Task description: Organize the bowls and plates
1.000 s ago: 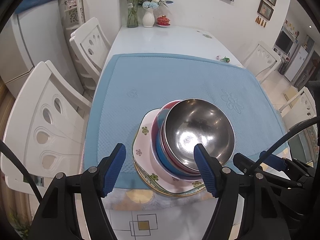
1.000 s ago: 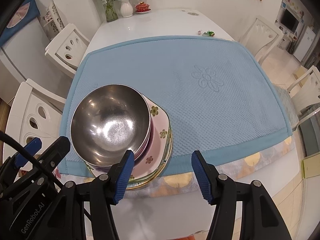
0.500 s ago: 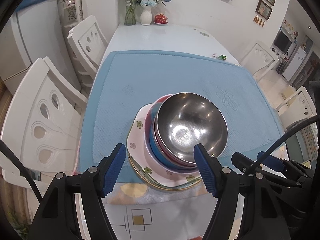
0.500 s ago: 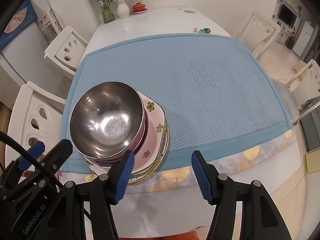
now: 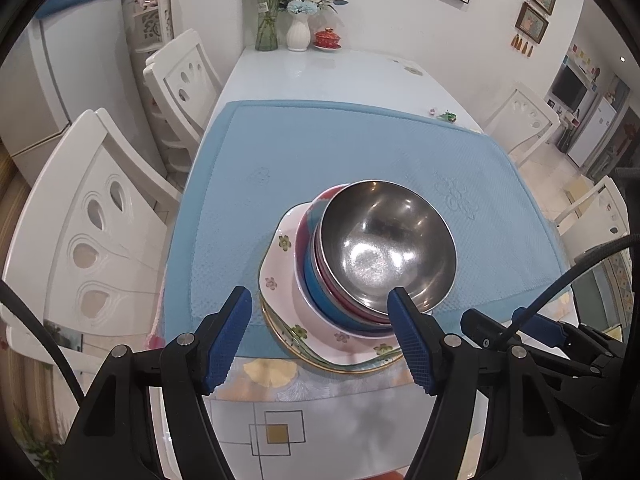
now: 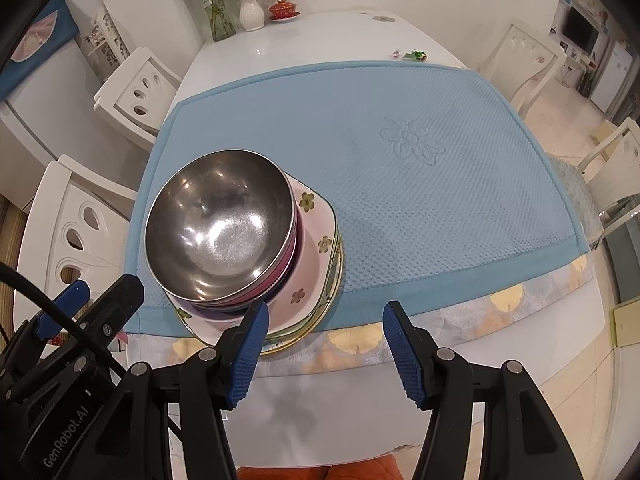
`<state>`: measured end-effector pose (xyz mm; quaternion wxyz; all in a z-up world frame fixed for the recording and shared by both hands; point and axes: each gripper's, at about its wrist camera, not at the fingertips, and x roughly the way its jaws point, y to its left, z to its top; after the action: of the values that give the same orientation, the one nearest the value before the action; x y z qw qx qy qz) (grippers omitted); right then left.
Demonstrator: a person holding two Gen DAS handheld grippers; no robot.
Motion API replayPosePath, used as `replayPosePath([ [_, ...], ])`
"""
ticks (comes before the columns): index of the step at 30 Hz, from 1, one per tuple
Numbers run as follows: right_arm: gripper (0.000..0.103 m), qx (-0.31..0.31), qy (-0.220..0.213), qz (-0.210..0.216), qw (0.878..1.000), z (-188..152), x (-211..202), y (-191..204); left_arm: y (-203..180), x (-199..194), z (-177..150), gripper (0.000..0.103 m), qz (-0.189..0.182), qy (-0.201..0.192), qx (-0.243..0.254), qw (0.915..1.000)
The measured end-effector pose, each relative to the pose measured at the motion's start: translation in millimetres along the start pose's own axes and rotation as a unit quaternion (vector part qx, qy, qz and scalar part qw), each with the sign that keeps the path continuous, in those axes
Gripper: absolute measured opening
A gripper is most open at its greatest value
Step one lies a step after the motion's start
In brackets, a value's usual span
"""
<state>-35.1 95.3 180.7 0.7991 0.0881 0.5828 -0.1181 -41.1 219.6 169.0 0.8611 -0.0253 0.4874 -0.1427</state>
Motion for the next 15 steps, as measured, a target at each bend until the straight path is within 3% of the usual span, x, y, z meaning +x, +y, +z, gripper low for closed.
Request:
replayPosePath([
  [15,0.057,-0.030,-0.005,-0.011,0.999,-2.0,-5.4,4.5,-1.6,-4.8,2.2,0.069,0.014,-0.015,-0.002,0.9998],
])
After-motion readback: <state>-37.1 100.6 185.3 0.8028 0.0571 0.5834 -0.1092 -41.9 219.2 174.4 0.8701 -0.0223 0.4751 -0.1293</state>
